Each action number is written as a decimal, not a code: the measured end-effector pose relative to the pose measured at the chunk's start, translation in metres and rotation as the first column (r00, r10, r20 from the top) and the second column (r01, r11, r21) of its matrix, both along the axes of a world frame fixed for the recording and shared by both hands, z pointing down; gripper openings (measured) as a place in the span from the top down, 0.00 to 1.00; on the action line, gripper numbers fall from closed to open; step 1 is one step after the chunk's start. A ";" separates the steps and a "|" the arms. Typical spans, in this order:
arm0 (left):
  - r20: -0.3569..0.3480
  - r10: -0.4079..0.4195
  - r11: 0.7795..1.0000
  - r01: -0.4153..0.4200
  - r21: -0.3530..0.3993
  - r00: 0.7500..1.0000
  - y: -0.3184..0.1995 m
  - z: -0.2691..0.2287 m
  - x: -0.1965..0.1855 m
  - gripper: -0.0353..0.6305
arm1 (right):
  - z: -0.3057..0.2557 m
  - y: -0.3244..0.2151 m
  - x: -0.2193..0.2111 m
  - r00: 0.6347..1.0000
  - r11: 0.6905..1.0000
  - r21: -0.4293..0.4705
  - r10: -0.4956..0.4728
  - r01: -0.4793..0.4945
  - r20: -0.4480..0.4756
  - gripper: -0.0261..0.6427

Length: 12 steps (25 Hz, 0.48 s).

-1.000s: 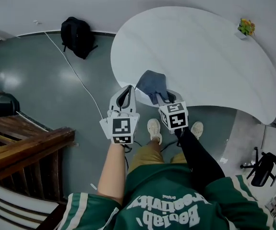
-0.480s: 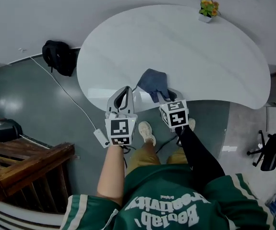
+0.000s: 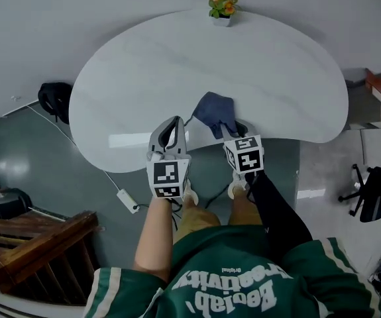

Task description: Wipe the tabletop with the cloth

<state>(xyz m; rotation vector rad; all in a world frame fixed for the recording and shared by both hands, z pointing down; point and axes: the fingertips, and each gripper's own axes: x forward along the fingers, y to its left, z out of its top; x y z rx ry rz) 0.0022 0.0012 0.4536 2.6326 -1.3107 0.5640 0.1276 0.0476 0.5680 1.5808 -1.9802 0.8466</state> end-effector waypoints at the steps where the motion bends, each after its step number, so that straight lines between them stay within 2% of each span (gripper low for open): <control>1: -0.002 0.013 1.000 -0.013 0.000 1.000 0.001 0.000 0.017 0.95 | 0.000 0.003 0.016 1.000 1.000 0.000 0.011 -0.011 -0.002 0.82; 8: -0.004 0.119 0.993 -0.119 -0.008 0.993 0.010 0.005 0.129 0.95 | 0.001 0.021 0.127 0.994 0.994 0.006 0.108 -0.108 -0.025 0.82; 12: -0.025 0.193 0.981 -0.194 -0.031 0.981 0.022 0.008 0.192 0.95 | 0.001 0.042 0.195 0.982 0.983 0.008 0.185 -0.185 -0.047 0.82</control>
